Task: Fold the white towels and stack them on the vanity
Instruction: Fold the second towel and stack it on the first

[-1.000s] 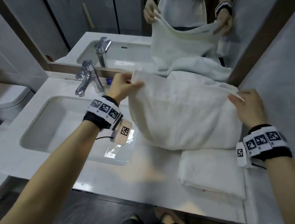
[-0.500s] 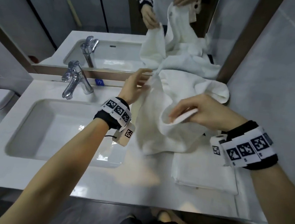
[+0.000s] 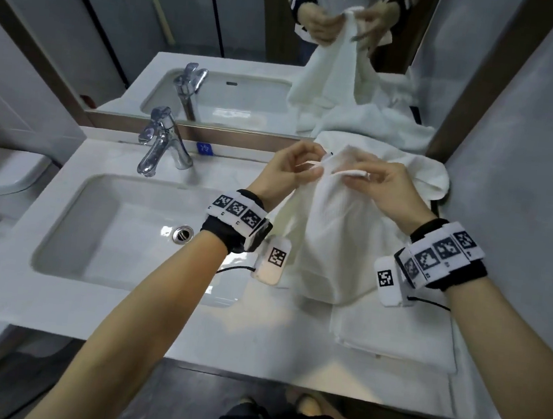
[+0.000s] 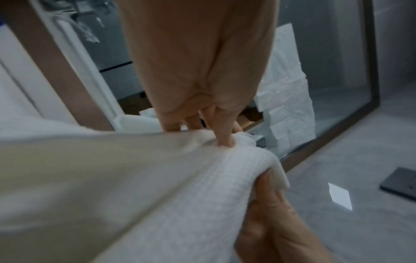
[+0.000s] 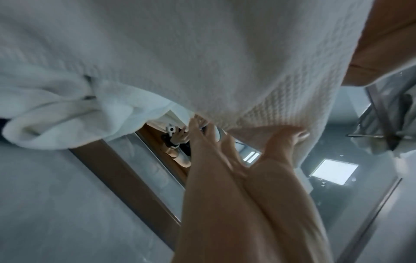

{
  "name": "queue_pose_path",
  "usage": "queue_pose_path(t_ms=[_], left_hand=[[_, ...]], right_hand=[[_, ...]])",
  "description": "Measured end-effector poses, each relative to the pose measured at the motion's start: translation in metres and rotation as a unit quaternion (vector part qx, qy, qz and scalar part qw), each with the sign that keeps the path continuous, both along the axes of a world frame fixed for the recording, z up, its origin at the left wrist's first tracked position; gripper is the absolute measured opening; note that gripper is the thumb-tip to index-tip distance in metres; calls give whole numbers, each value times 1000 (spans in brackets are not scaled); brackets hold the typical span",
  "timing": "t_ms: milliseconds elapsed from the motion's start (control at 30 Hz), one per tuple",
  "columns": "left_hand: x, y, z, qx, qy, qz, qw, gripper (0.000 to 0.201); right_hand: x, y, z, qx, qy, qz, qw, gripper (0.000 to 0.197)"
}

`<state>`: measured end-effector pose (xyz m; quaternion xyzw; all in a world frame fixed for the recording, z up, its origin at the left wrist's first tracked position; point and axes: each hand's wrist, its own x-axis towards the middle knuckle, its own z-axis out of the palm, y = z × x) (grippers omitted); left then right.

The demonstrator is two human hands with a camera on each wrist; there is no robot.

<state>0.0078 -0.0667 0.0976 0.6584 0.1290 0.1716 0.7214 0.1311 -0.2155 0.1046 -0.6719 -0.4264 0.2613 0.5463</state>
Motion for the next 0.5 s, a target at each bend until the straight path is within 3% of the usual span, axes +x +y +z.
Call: queue_pose_path(t_ms=[100, 167, 267, 400, 500], left_hand=[[0, -4, -3, -11, -10, 41, 999, 25], [0, -7, -6, 92, -6, 96, 991, 25], [-4, -11, -16, 279, -15, 154, 948, 19], [-8, -22, -22, 208, 23, 77, 975, 29], [-7, -25, -25, 212, 81, 16, 974, 23]], right_hand=[[-3, 4, -5, 19, 10, -6, 1000, 26], [-1, 4, -7, 20, 11, -25, 999, 24], [0, 1, -9, 25, 16, -25, 999, 20], [0, -3, -7, 21, 20, -36, 999, 15], [1, -6, -5, 14, 16, -39, 999, 14]])
